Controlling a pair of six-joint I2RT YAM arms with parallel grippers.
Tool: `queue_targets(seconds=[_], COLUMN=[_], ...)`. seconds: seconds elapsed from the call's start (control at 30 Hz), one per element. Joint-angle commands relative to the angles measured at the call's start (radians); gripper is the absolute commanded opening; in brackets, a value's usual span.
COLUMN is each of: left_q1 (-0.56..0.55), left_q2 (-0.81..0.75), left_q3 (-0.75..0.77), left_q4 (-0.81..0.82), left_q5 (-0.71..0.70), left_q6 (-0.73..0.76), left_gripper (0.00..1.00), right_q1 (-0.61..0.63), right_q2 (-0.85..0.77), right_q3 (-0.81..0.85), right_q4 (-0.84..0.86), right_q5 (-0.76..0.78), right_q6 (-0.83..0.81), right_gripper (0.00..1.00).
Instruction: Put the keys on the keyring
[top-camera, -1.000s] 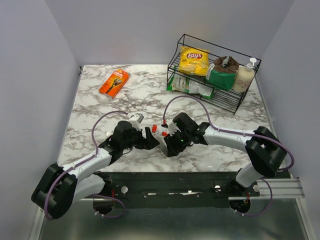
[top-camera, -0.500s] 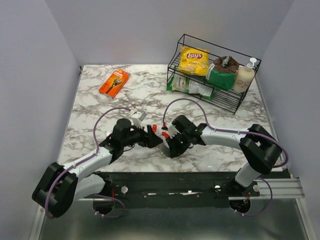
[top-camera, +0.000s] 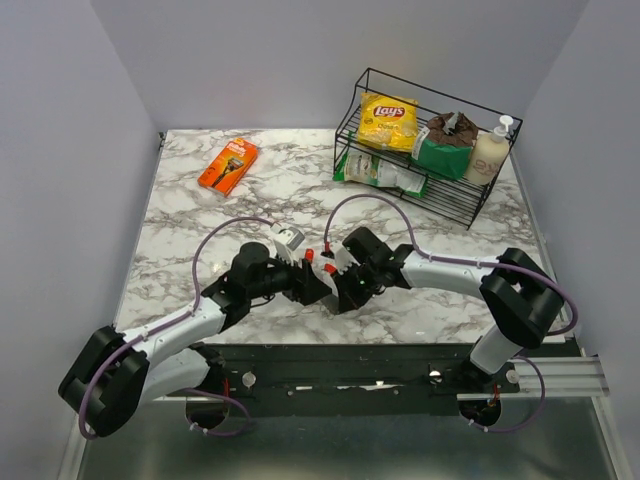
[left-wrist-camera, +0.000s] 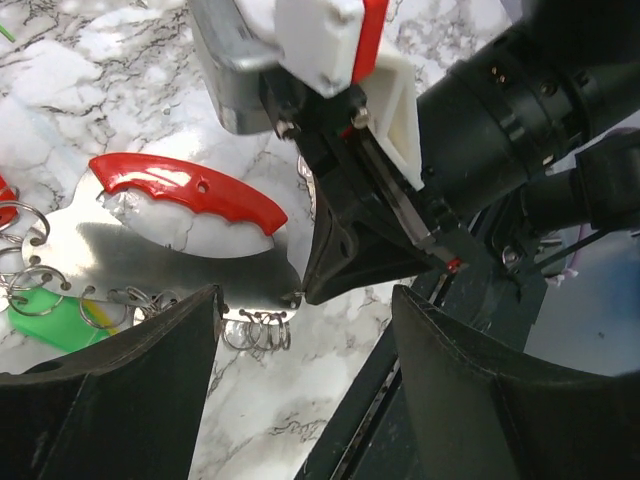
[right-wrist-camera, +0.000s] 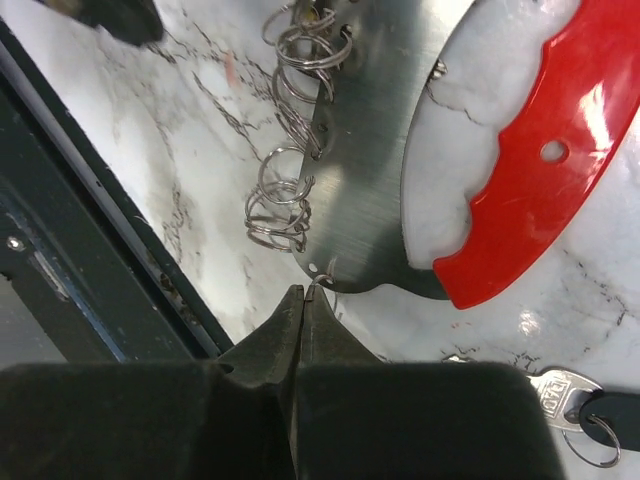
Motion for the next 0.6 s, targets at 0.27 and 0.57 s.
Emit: queue_targets(seconds=[0.27, 0.57], left_q1=[-0.074, -0.184], left_q2=[-0.13, -0.174], left_q3=[-0.077, -0.117], left_q4=[-0.047, -0.047], left_q5=[-0.218, -0.405], left_q6=[0.056, 0.03], left_gripper=[0.73, 0.66], right_q1=[-0.061, -0.095], right_q2=[-0.051, -0.043], right_q3=[0.074, 0.101], right_q4=[-0.017, 0.043], right_q5=[-0.108, -0.183], right_q6=[0.06, 0.173], right_gripper=[0.02, 0.01])
